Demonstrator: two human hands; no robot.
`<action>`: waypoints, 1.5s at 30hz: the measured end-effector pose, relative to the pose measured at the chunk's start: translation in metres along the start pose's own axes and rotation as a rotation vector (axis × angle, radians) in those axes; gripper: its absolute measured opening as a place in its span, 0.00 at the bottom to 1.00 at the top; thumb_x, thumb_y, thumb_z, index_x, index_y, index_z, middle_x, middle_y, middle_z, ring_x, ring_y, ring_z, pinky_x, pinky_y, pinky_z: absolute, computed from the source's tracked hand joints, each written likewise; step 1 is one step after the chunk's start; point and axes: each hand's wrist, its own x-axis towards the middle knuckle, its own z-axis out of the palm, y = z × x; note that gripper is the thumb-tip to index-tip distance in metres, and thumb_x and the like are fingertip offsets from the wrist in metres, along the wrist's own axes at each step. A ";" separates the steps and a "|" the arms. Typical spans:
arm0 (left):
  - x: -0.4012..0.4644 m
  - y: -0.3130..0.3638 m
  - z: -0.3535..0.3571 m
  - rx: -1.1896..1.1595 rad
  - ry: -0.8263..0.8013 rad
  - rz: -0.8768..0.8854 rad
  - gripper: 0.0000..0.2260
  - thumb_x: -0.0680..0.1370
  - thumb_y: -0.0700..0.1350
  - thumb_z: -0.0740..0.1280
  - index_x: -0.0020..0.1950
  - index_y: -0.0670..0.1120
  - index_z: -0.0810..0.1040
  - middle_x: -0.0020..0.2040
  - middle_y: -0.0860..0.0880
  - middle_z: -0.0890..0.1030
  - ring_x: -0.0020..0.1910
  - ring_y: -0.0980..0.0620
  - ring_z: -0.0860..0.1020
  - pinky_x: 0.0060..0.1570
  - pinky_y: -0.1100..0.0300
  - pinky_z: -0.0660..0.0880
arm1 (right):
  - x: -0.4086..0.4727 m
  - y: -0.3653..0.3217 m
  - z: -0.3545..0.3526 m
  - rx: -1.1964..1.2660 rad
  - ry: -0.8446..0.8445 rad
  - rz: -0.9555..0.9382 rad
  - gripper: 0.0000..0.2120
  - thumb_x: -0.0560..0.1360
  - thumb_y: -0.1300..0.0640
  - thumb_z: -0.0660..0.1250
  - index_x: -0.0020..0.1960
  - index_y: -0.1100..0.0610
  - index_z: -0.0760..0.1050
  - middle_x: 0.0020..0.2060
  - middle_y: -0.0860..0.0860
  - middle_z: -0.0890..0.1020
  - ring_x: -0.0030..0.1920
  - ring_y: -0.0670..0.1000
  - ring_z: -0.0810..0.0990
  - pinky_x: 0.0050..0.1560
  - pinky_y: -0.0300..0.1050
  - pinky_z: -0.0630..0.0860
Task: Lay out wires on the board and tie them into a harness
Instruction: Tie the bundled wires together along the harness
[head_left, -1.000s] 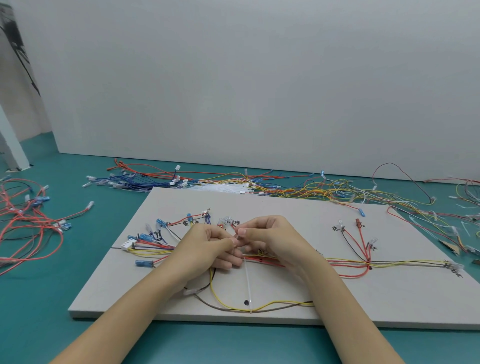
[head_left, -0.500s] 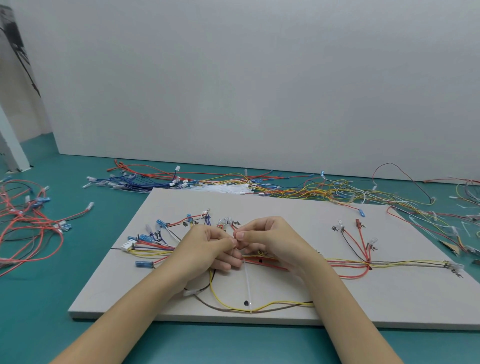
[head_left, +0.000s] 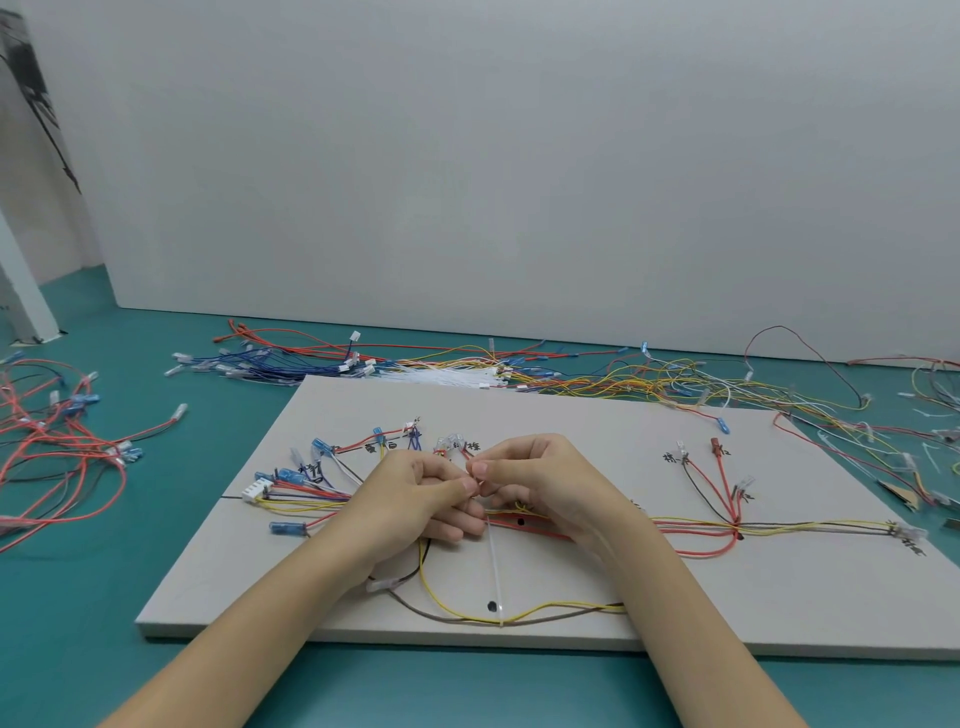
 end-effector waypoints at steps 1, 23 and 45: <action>0.000 0.000 0.000 -0.004 -0.001 0.003 0.06 0.79 0.40 0.67 0.44 0.40 0.81 0.39 0.41 0.85 0.39 0.46 0.85 0.31 0.63 0.79 | 0.000 0.000 0.000 0.007 0.002 0.000 0.04 0.71 0.68 0.72 0.44 0.63 0.84 0.36 0.58 0.82 0.37 0.51 0.80 0.41 0.43 0.79; -0.003 0.003 -0.007 -0.051 -0.029 -0.001 0.10 0.74 0.31 0.70 0.48 0.40 0.70 0.40 0.38 0.85 0.37 0.45 0.85 0.28 0.64 0.78 | -0.007 -0.007 0.001 -0.042 -0.049 -0.001 0.11 0.69 0.72 0.72 0.47 0.60 0.82 0.37 0.55 0.84 0.36 0.52 0.82 0.42 0.42 0.79; 0.000 0.005 -0.015 0.108 0.038 0.156 0.08 0.64 0.50 0.76 0.35 0.46 0.85 0.32 0.44 0.83 0.29 0.49 0.82 0.23 0.64 0.74 | -0.012 -0.012 0.011 -0.135 -0.045 -0.109 0.06 0.74 0.70 0.69 0.46 0.60 0.79 0.35 0.54 0.80 0.34 0.48 0.78 0.39 0.38 0.78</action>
